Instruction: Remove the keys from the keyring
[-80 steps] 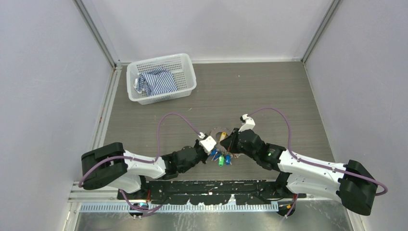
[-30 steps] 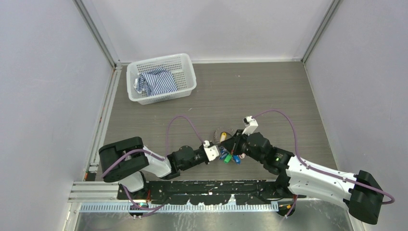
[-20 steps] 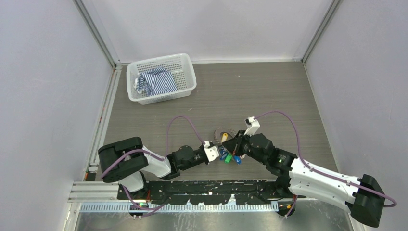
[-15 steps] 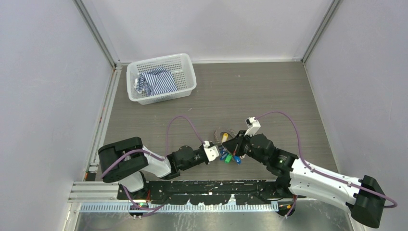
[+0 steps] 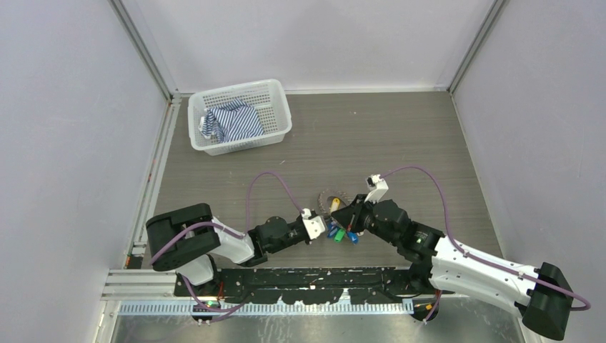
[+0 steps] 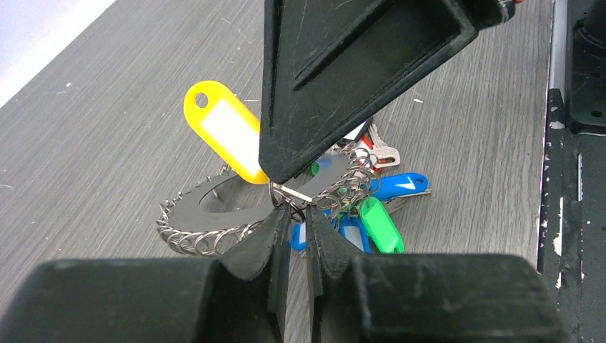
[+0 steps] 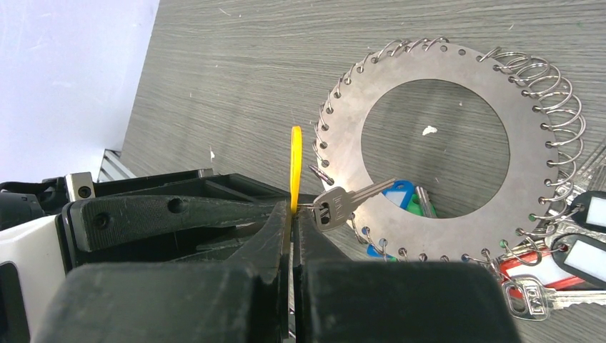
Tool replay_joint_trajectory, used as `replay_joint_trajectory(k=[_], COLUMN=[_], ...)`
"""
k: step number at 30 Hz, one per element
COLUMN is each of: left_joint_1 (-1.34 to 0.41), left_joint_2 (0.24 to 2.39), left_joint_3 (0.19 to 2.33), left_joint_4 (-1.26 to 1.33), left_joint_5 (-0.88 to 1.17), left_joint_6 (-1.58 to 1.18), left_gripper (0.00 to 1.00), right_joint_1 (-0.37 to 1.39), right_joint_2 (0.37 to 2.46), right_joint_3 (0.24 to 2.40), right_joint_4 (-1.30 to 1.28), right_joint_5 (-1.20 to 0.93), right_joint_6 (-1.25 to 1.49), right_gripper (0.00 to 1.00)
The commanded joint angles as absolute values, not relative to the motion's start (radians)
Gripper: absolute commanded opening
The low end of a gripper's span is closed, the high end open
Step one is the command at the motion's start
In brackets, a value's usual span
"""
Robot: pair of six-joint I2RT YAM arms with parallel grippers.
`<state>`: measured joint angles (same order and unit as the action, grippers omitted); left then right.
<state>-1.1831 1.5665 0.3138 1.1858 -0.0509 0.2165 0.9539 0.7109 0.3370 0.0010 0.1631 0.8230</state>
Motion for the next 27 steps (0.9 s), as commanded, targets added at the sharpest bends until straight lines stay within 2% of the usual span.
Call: replay_joint_trajectory(k=[1, 27], left_joint_1=[-1.18, -1.181], left_joint_2=[1.574, 1.526], left_joint_3=[0.332, 0.332], left_joint_4=[1.216, 1.24], left_joint_5=[-0.053, -0.101], left_joint_6=[0.21, 0.198], left_gripper=[0.13, 0.16], right_joint_1=[0.955, 0.955], right_joint_2=[0.681, 0.673], right_joint_3=[0.349, 0.332], right_joint_4=[0.096, 0.112], right_joint_5=[0.17, 0.138], right_joint_6=[0.842, 0.88], right_gripper=[0.01, 0.01])
